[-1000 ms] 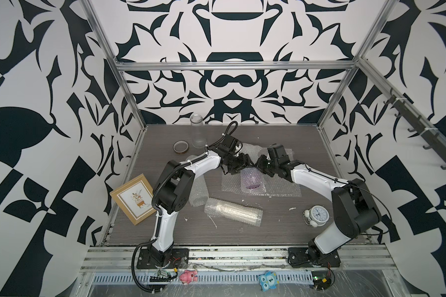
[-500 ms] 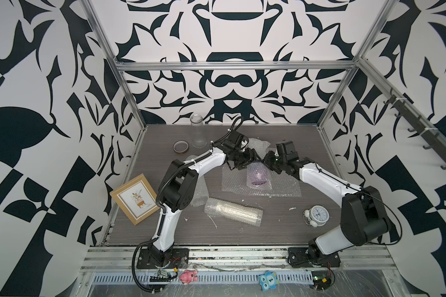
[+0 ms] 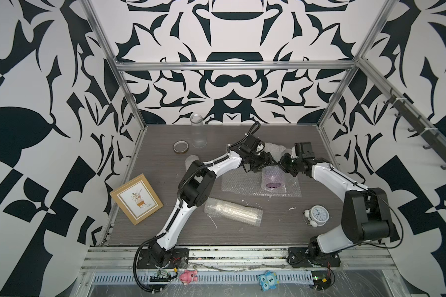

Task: Unwrap the vase from the bubble wrap
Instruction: Unwrap the bubble wrap.

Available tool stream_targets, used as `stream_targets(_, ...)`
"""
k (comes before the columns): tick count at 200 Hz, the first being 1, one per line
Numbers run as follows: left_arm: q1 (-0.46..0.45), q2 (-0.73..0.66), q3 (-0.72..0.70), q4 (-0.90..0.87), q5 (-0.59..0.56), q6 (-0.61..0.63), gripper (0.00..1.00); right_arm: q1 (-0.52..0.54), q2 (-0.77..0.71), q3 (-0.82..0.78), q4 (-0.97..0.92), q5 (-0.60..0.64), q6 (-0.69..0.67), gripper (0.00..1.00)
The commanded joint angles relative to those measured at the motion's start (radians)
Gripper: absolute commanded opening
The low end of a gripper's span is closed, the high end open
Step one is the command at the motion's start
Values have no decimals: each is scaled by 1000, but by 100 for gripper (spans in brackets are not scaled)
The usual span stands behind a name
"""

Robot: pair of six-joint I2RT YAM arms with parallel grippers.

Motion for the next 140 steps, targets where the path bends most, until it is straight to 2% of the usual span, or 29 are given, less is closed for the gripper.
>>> stream_targets(1,-19,17,55,85,38,-36,74,-3,37,39,-32,-121,-66,0)
stream_targets(29,-10,15,42,72,31,-25,78,-26,93,53,-28,-133,-103,0)
stream_targets(50,4,6,16,62,32,-19,84,-28,137,87,-54,-122,-151,0)
stream_targets(57,11,-4,2,60,30,-13,90,-29,143,96,-68,-107,-167,3)
stream_targets(67,25,-24,-26,57,29,-6,92,-28,145,103,-76,-85,-185,8)
stream_targets(104,78,-121,-125,42,29,36,96,-29,94,128,-97,-7,-248,45)
stream_targets(124,102,-175,-165,17,44,68,98,-23,42,131,-116,44,-280,55)
stream_targets(140,121,-225,-209,17,61,94,98,-7,3,132,-137,83,-298,57)
